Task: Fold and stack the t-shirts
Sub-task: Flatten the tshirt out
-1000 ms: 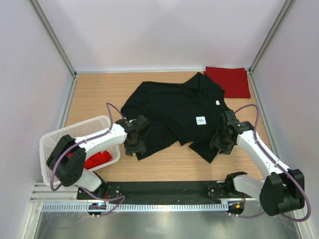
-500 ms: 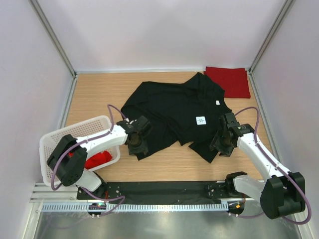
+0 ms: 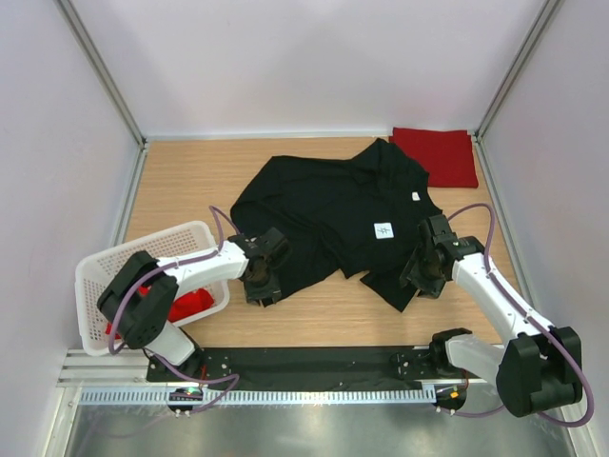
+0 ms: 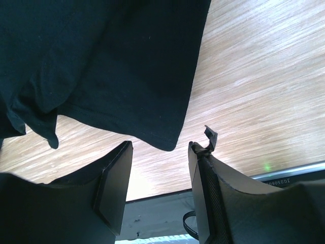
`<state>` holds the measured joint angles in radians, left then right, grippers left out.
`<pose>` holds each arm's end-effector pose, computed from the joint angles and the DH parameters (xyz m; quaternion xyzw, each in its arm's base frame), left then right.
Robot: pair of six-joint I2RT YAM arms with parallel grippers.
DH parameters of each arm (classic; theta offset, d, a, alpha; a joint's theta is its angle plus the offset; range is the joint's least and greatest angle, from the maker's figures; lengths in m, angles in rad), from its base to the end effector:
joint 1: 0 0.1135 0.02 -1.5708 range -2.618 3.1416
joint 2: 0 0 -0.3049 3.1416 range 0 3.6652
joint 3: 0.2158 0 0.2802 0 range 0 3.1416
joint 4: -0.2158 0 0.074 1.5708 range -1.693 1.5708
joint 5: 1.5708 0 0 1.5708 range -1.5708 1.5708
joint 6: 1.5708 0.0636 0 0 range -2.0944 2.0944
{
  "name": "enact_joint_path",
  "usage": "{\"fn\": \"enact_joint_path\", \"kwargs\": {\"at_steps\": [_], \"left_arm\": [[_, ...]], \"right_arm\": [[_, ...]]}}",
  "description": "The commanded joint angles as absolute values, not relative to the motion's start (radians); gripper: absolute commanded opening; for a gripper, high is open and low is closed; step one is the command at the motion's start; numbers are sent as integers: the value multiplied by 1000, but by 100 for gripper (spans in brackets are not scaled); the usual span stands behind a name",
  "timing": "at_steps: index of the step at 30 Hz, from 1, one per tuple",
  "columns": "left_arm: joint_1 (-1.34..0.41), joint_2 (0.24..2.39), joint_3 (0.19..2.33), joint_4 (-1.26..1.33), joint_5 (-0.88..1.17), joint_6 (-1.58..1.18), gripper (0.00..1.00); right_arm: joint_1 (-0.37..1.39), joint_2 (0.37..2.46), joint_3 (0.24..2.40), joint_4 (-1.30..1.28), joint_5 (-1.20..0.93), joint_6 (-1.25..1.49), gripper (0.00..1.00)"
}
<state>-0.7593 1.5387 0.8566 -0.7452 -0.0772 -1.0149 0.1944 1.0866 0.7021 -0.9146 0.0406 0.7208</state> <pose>0.2066 -0.1893 0.1563 -0.1298 0.9882 -0.0312 0.0751 0.1881 0.0344 0.2038 0.2604 0.9558 0.0418 0.1304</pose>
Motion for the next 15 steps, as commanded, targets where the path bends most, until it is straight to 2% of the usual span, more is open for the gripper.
{"fn": "enact_joint_path", "kwargs": {"at_steps": [1,6,9,12,13,15], "left_arm": [[-765,1554,856,-716,-90,-1028,45],[-764,1586,854,-695,-104,-1011,43],[-764,1603,859,-690,-121,-1003,39],[-764,1606,861,-689,-132,-989,30],[-764,1605,861,-687,-135,-982,25],[-764,1602,865,-687,-140,-973,21]], "right_arm": [[196,1092,704,-893,38,721,55],[196,1097,700,-893,38,718,55],[196,1101,696,-893,31,724,55],[196,1109,683,-890,18,733,55],[198,1118,677,-882,14,738,55],[196,1126,660,-874,12,747,55]]}}
